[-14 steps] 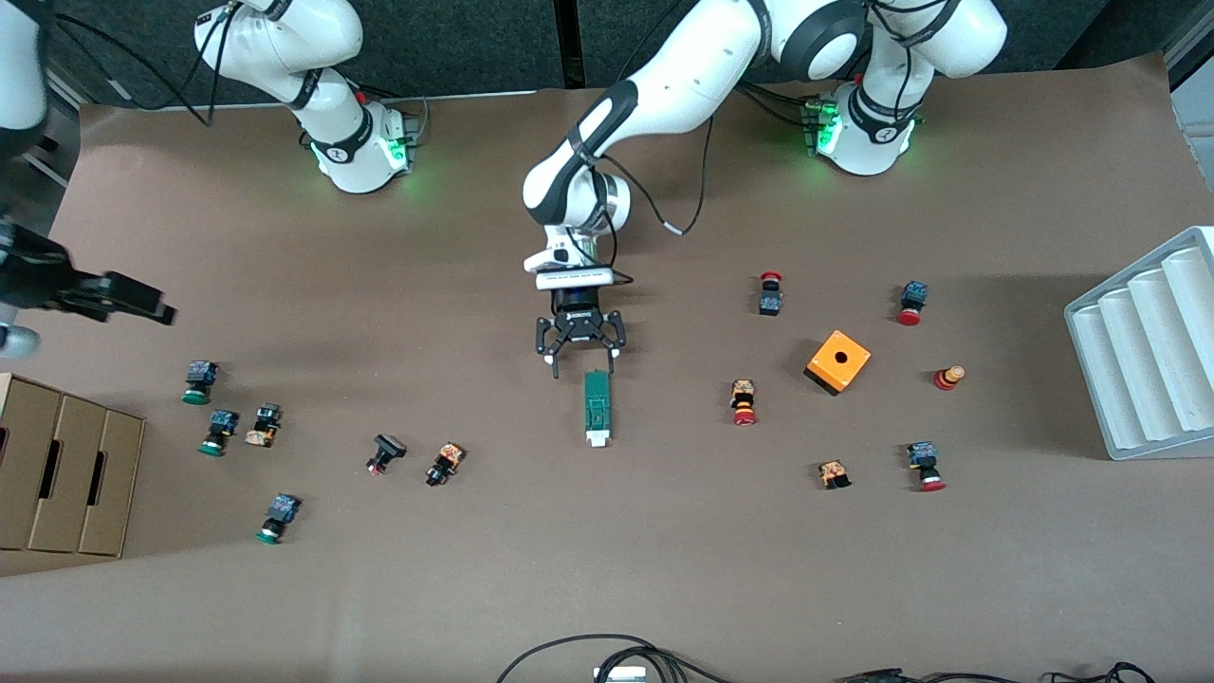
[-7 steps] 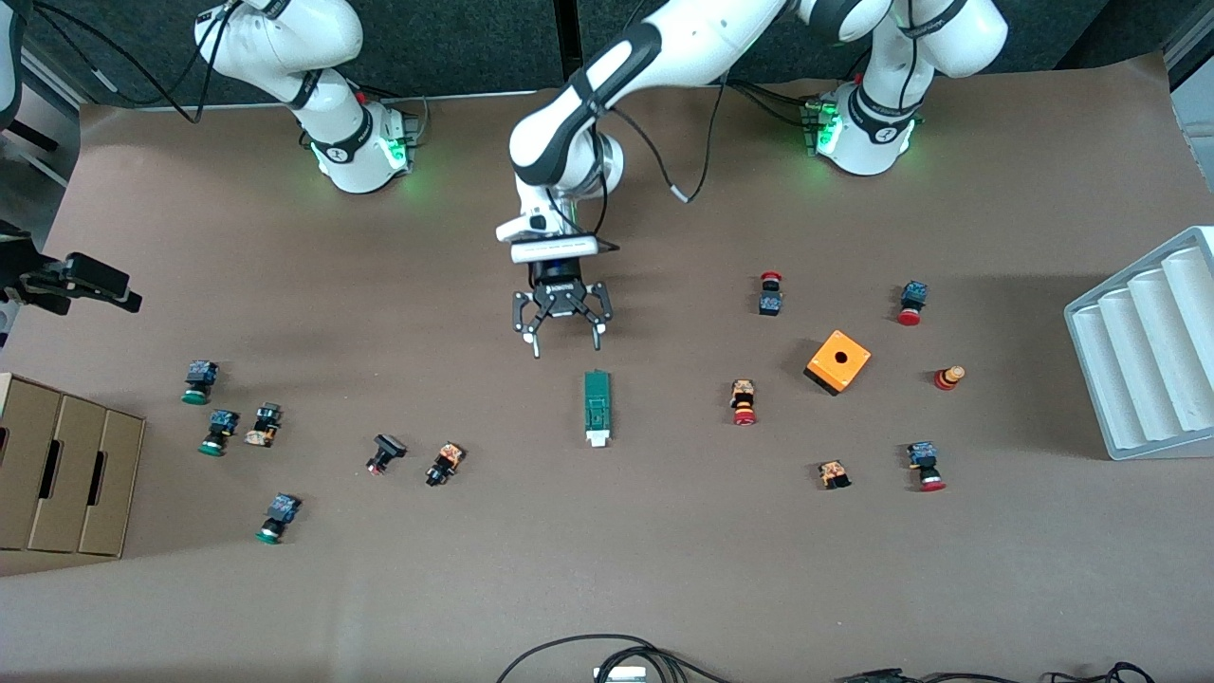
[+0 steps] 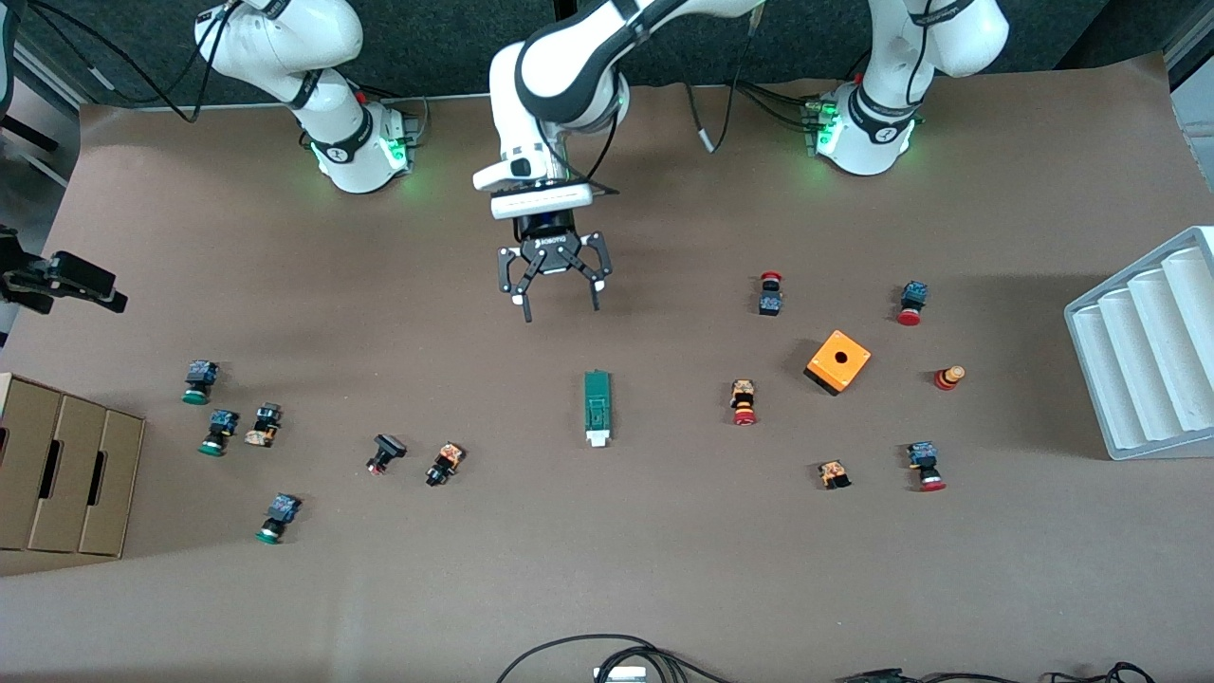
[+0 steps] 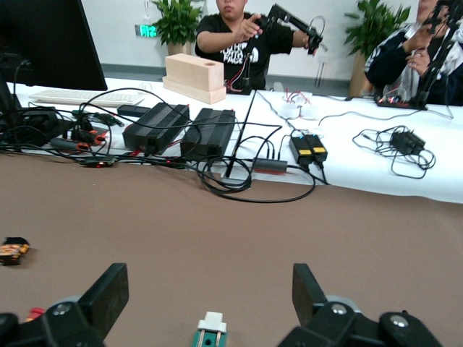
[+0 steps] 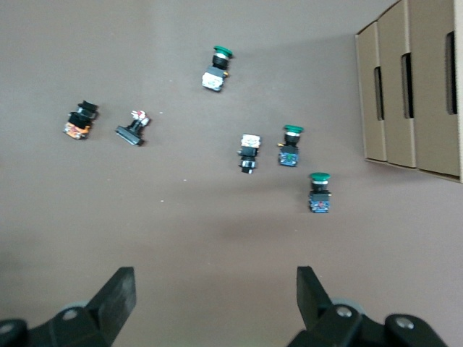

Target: Close load switch with both arms

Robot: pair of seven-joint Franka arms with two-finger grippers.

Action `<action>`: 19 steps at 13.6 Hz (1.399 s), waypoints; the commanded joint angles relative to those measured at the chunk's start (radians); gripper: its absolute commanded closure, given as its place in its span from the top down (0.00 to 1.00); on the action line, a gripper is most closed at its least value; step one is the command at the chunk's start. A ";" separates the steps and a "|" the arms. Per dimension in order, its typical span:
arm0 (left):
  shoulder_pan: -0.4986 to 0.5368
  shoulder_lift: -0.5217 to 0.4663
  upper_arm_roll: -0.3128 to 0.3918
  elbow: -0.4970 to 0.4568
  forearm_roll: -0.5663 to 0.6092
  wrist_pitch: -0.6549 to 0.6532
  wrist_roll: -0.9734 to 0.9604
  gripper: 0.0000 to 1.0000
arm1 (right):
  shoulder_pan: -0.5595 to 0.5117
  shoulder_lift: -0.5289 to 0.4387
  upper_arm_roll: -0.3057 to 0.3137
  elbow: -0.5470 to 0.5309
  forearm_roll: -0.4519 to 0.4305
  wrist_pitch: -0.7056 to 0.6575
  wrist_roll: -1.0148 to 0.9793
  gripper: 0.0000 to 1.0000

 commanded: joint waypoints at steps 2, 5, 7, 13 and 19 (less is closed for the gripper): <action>0.037 -0.121 -0.011 -0.020 -0.172 0.019 0.195 1.00 | -0.006 0.003 0.006 0.013 -0.038 0.004 -0.012 0.99; 0.075 -0.197 -0.009 -0.014 -0.305 0.016 0.365 1.00 | -0.006 0.003 0.006 0.020 -0.035 0.004 -0.010 0.99; 0.090 -0.221 -0.009 0.028 -0.382 0.007 0.463 1.00 | -0.007 0.004 0.006 0.020 -0.033 0.006 -0.010 0.99; 0.210 -0.264 -0.009 0.116 -0.580 0.006 0.744 1.00 | -0.006 0.006 0.006 0.020 -0.033 0.013 -0.012 0.99; 0.379 -0.316 -0.012 0.170 -0.812 0.006 1.097 1.00 | -0.006 0.007 0.006 0.020 -0.032 0.013 -0.012 0.99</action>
